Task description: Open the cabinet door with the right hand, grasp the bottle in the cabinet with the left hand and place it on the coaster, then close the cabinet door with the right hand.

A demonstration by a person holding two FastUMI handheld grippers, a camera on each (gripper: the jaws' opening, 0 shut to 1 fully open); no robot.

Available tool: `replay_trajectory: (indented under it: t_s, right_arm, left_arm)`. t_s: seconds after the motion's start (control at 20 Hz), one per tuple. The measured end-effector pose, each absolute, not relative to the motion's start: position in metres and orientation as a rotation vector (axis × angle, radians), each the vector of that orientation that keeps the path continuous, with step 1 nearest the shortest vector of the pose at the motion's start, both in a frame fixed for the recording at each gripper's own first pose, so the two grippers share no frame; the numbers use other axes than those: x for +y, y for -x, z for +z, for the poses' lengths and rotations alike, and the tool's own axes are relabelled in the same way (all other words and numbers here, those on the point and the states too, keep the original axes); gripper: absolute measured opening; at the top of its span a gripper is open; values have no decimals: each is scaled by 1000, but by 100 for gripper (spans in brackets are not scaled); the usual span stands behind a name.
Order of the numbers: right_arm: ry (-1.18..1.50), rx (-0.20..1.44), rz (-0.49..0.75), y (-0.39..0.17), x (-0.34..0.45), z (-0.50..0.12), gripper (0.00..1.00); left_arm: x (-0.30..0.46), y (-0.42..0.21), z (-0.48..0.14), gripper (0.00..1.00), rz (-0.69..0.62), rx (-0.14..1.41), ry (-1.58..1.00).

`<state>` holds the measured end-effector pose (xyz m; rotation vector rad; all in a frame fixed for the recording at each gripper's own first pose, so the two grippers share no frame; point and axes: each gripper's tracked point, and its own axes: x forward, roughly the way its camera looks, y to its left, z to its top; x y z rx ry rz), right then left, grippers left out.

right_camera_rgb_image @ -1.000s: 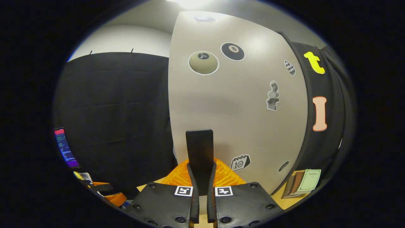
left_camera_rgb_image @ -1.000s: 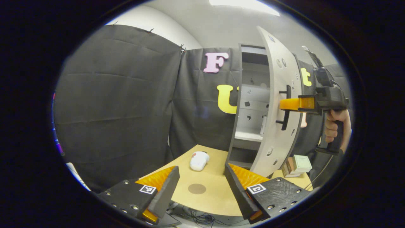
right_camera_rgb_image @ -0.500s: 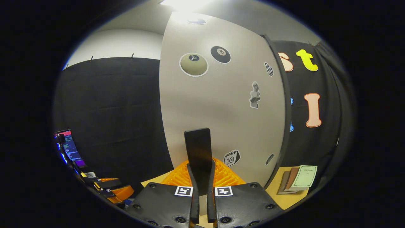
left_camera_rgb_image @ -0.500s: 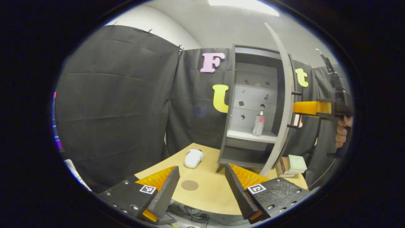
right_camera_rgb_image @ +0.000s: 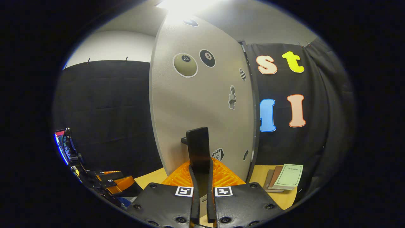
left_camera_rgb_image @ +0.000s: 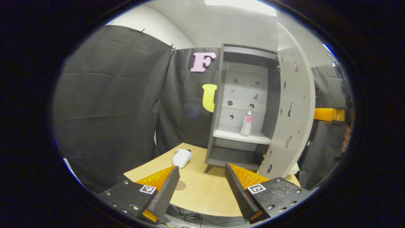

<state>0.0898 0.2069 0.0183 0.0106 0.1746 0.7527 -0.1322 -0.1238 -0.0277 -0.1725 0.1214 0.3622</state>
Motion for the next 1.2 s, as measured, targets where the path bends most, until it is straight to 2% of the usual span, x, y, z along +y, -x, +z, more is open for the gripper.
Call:
replay_trajectory:
  t_s: [0.15,0.2,0.3,0.35,0.45,0.6,0.65,0.75,0.8,0.85,1.15,1.2]
  right_arm:
    - [-1,177,704,-99,192,18,10]
    - [3,175,686,-100,187,19,7]
    - [10,164,647,-103,176,19,10]
    - [11,159,625,-106,173,19,7]
    - [4,155,580,-109,162,20,10]
    - [-59,184,587,-107,171,19,10]
    - [-53,183,574,-110,169,19,7]
    - [3,166,533,-112,160,18,10]
    - [19,158,514,-112,153,20,6]
    - [13,164,496,-112,152,18,10]
    - [-98,261,398,-95,150,7,9]
    - [-112,287,371,-88,148,3,9]
  left_arm:
    - [-134,123,-29,88,338,135,153]
    - [-138,120,-30,89,329,143,144]
    - [-144,112,-24,87,313,145,130]
    - [-147,107,-20,88,301,141,125]
    - [-153,94,-19,88,271,139,125]
    - [-159,75,-25,88,222,151,139]
    - [-158,68,-24,87,209,146,143]
    - [-152,53,-25,88,182,141,150]
    - [-150,47,-30,87,168,144,158]
    - [-146,38,-34,87,151,154,168]
    - [-104,-14,-43,87,50,188,178]
    - [-92,-26,-43,90,40,186,153]
